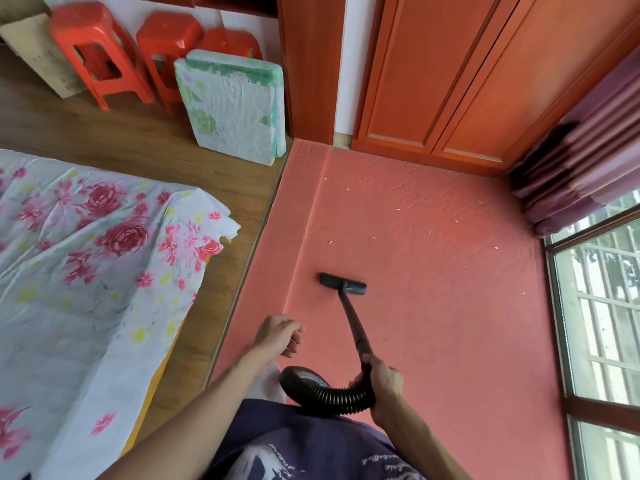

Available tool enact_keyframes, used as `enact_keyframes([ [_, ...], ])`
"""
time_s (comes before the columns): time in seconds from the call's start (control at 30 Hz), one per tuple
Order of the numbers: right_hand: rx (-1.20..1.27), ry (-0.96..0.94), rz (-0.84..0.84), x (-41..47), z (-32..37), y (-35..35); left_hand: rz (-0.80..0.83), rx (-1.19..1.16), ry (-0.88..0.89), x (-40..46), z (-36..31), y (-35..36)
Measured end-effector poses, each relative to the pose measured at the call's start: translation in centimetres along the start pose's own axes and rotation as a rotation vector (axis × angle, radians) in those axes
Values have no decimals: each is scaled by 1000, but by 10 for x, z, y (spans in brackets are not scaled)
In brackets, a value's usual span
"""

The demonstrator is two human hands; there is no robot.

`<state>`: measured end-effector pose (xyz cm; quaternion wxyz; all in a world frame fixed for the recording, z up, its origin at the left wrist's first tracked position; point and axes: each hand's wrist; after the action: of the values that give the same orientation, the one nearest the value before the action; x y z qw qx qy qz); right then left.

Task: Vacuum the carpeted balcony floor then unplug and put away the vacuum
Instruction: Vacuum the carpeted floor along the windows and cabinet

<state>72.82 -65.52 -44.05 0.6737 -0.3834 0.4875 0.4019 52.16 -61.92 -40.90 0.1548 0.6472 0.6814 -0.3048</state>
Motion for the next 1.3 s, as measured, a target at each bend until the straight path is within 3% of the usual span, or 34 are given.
enact_keyframes([
  [0.2, -159, -76, -13, 21, 19, 18, -23, -31, -26, 26, -5, -16],
  [0.4, -371, -143, -52, 38, 95, 45, -19, 14, -73, 81, -24, -49],
  [0.63, -778, -208, -135, 68, 181, 86, 28, 2, -23, 139, -67, -71],
  [0.9, -1253, -438, -330, 92, 231, 121, -16, -45, -53, 146, -74, -65],
  [1.03, -1390, -472, -308, 94, 243, 95, -71, -69, -78, 140, -74, -44],
  [1.17, -1500, -457, -272, 86, 276, 23, -82, -98, -98, 130, -83, -6],
  [1.3, -1420, -389, -180, 84, 298, -52, -57, -131, -103, 122, -89, 39],
])
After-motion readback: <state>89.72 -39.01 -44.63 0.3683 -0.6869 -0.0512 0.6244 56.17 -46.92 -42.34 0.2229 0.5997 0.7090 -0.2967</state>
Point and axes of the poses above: each hand's wrist, its own x-axis towards the middle knuckle, its own y-axis out of the palm, z = x × y, and after that the axes turned 12 degrees about y, right-handed
